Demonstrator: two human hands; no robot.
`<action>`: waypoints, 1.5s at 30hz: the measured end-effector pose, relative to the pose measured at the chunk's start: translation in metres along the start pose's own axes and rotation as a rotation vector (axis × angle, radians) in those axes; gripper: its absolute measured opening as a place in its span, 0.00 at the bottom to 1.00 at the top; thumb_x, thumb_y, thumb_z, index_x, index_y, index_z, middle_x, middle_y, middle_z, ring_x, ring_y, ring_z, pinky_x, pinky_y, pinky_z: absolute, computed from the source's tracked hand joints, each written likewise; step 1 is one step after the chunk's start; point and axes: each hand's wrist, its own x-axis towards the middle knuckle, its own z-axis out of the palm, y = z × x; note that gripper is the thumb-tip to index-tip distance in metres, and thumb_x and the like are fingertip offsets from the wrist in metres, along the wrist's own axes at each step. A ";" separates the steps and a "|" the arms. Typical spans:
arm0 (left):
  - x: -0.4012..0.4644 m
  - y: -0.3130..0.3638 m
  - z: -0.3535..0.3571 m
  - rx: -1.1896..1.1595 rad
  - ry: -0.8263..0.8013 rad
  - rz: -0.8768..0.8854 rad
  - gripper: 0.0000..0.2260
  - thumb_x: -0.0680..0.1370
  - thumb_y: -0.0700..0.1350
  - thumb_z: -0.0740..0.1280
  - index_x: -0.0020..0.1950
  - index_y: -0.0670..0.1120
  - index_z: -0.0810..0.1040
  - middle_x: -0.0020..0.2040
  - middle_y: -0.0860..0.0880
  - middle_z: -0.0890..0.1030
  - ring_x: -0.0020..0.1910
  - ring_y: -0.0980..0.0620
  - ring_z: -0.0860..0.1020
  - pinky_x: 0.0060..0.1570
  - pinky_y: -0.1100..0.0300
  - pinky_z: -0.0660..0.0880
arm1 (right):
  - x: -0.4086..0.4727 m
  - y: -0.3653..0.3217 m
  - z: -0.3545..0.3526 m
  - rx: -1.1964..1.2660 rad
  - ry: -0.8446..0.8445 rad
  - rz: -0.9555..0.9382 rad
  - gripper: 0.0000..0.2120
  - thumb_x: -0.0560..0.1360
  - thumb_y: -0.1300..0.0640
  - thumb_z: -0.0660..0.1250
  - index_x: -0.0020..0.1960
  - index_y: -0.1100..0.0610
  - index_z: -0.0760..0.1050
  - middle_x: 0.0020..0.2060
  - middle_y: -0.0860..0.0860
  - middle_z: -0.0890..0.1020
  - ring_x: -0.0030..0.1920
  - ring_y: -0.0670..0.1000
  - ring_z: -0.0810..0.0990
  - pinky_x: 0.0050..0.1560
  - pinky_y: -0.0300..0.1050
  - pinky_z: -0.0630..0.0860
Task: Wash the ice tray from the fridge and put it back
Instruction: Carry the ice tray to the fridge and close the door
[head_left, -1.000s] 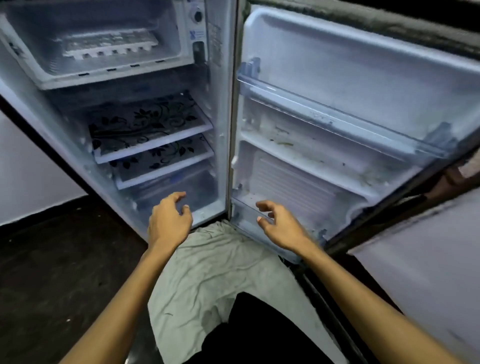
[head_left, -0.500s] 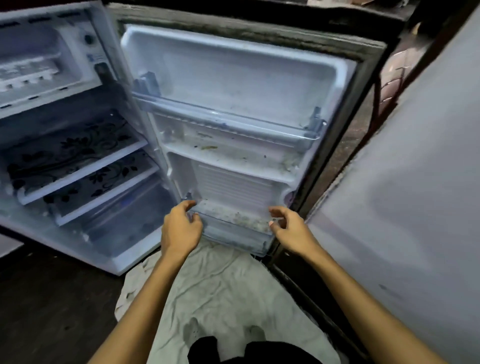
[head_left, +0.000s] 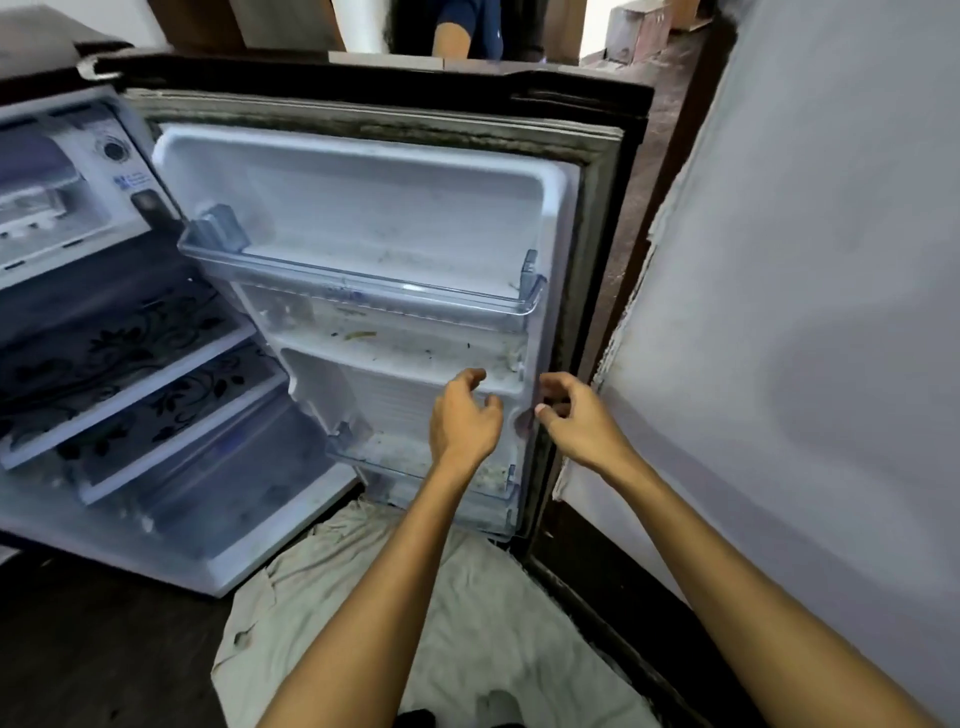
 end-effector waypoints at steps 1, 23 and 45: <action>0.004 0.005 0.008 -0.003 -0.009 0.011 0.18 0.77 0.42 0.66 0.67 0.42 0.72 0.66 0.44 0.76 0.65 0.46 0.73 0.63 0.53 0.71 | 0.000 0.002 -0.003 0.010 0.001 0.000 0.21 0.77 0.60 0.63 0.69 0.57 0.67 0.65 0.52 0.75 0.61 0.49 0.75 0.61 0.43 0.71; 0.041 0.035 0.048 -0.062 0.082 0.125 0.10 0.76 0.45 0.68 0.39 0.39 0.81 0.43 0.40 0.84 0.43 0.44 0.82 0.40 0.60 0.71 | -0.001 0.008 -0.016 0.032 0.057 -0.013 0.21 0.77 0.63 0.63 0.70 0.58 0.67 0.65 0.54 0.75 0.65 0.52 0.73 0.65 0.45 0.71; -0.098 -0.070 -0.064 -0.286 0.239 0.071 0.03 0.75 0.42 0.71 0.41 0.45 0.81 0.36 0.60 0.82 0.37 0.70 0.78 0.41 0.70 0.75 | -0.115 0.010 0.058 0.112 -0.080 -0.099 0.15 0.77 0.55 0.65 0.61 0.54 0.66 0.55 0.49 0.75 0.50 0.44 0.76 0.52 0.38 0.74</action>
